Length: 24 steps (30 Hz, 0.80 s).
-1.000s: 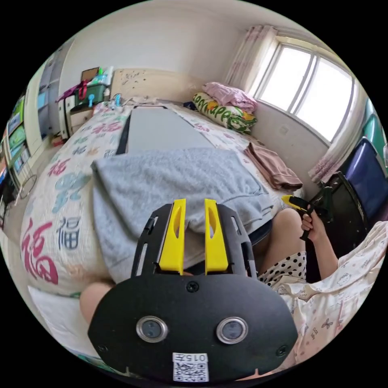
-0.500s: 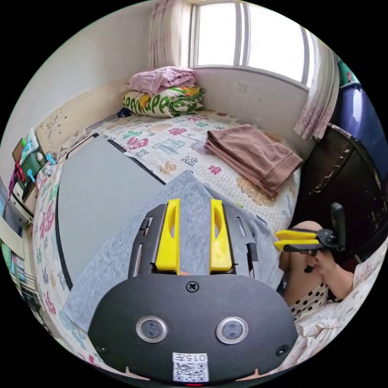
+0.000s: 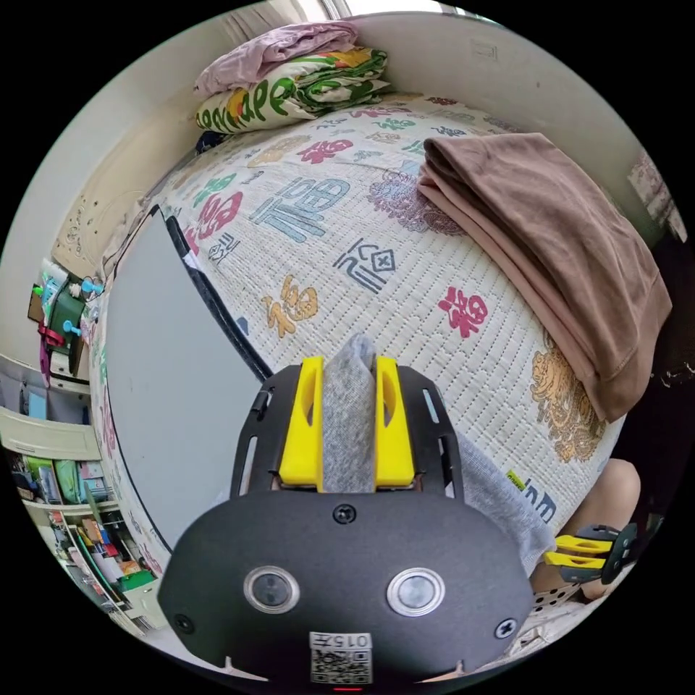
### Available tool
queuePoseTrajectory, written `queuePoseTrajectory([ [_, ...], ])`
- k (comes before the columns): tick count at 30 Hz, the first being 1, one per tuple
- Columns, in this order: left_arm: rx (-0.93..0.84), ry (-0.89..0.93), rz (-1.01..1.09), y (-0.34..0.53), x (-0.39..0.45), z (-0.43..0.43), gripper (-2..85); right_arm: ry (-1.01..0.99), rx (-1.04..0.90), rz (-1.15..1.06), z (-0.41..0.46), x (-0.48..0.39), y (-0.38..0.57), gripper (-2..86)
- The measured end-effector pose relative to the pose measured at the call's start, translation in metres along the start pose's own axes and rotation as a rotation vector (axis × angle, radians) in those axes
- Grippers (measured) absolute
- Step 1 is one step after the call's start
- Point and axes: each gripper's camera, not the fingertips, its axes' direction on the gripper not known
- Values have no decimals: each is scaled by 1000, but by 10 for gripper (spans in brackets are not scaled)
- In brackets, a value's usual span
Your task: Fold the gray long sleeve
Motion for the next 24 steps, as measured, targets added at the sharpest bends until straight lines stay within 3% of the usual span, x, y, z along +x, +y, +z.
queuePoseTrajectory([
  [4, 5, -22, 31, -3, 15, -8, 46, 47, 85, -26, -11, 1, 30, 19],
  [9, 148, -48, 41, 19, 21, -64, 34, 58, 150, -29, -41, 13, 62, 13],
  [17, 618, 307, -55, 113, -35, -223, 32, 120, 501, -42, -182, 23, 107, 10],
  [21, 695, 433, -52, 186, -82, -238, 32, 65, 534, -195, -206, -23, 131, 11],
  [24, 739, 475, -107, 283, -136, -217, 33, -59, 447, -338, -189, -67, 149, 11],
])
